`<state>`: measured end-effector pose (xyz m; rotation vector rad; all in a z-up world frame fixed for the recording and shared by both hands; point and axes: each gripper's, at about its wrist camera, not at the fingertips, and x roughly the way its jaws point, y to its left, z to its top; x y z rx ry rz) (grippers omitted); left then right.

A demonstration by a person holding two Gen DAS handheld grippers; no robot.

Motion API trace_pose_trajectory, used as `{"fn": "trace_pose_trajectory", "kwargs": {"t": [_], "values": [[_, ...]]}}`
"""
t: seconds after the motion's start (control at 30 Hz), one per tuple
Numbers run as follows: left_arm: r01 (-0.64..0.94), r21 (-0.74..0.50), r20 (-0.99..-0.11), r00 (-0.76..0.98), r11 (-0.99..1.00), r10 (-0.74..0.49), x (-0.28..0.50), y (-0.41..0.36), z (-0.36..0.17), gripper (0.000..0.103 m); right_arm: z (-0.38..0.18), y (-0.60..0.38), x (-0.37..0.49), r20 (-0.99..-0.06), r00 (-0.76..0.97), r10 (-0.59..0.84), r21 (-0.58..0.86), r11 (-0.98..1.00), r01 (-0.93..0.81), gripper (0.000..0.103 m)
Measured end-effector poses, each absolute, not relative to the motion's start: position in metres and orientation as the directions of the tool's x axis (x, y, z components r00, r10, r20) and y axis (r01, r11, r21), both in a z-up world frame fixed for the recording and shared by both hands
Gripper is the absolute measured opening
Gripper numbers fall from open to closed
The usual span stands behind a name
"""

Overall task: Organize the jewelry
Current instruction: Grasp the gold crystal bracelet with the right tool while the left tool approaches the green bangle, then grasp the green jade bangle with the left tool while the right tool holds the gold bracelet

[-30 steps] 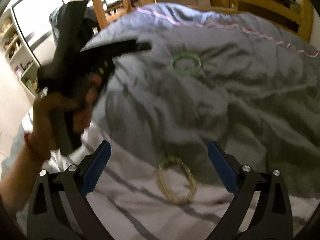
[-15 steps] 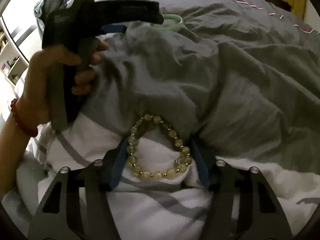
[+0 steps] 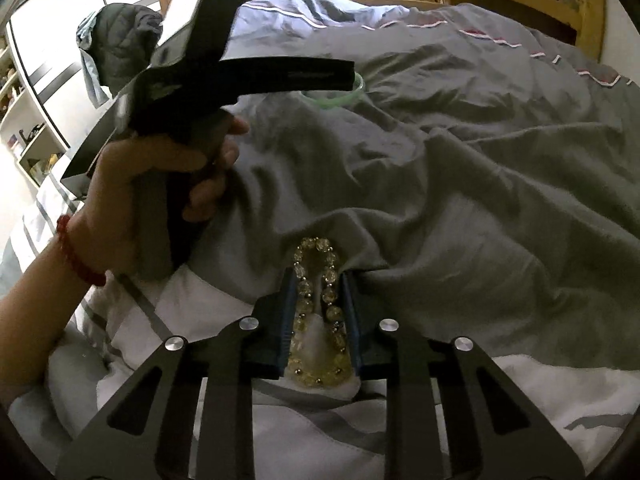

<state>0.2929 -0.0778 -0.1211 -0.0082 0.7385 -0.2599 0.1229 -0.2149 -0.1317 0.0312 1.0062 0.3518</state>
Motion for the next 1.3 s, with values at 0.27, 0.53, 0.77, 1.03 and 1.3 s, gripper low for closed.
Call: {"fn": "trace_pose_trajectory", "kwargs": {"t": [0.27,0.53,0.77,1.03,1.3], "values": [[0.22,-0.067,-0.685,0.699,0.973,-0.205,0.312,-0.081,-0.135,0.093,-0.136,-0.219,0.126,-0.817,0.466,0.339,0.249,0.937,-0.244,0.024],[0.262,-0.009,-0.711,0.677,0.965,-0.191,0.316,-0.096,-0.14,0.097,-0.138,-0.221,0.134,-0.816,0.462,0.347,0.265,0.936,-0.233,0.024],[0.25,-0.024,-0.725,0.662,0.968,-0.189,0.319,-0.09,-0.143,0.082,-0.137,-0.221,0.134,-0.813,0.471,0.341,0.258,0.938,-0.233,0.024],[0.254,0.015,-0.733,0.661,0.967,-0.162,0.308,-0.096,-0.135,0.074,-0.12,-0.221,0.128,-0.771,0.518,0.37,0.277,0.928,-0.251,0.024],[0.267,0.061,-0.714,0.685,0.962,-0.145,0.265,-0.103,-0.1,0.074,-0.098,-0.242,0.125,-0.704,0.593,0.391,0.332,0.919,-0.213,0.019]]}}
